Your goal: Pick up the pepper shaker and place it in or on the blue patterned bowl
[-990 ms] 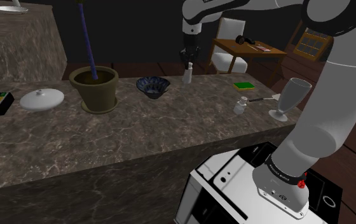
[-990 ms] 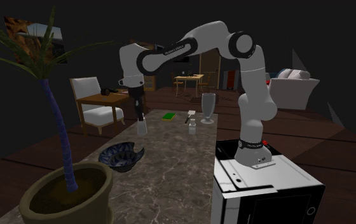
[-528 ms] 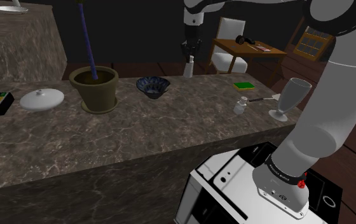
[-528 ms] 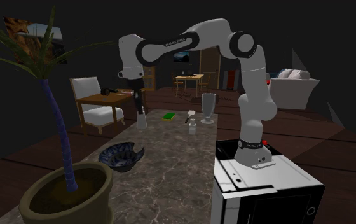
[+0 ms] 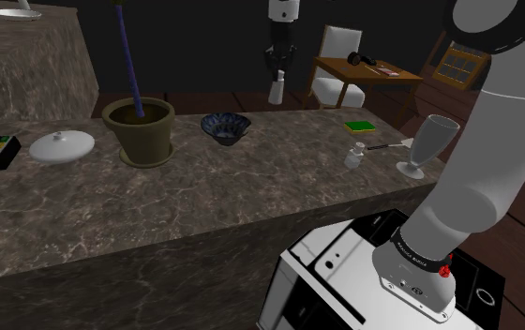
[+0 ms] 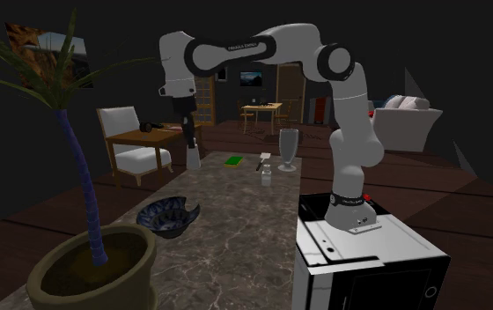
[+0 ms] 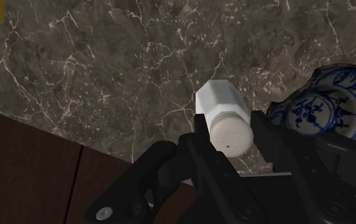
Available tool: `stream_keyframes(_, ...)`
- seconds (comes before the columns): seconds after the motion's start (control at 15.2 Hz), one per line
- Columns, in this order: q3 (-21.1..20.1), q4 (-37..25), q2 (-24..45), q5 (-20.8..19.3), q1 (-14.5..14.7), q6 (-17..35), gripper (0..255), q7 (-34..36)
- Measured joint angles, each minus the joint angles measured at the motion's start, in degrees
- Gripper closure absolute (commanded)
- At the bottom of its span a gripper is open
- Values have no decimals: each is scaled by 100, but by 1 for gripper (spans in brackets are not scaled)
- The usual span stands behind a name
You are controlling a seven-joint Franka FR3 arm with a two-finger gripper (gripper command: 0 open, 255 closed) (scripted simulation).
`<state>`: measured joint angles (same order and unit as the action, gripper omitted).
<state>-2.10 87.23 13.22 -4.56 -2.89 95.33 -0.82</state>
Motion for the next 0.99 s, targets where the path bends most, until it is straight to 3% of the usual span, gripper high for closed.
stream_keyframes(0.4, -240, -1186, 637, -39, 452, -595, 255, 625)
stream_keyframes(0.59, -330, -2113, 1178, -87, 705, -1003, 255, 914)
stream_keyframes(0.86, -407, -3793, 2119, -176, 1114, -1764, 255, 1257)
stream_keyframes(0.99, -419, -4007, 2308, -188, 1206, -1800, 255, 1348)
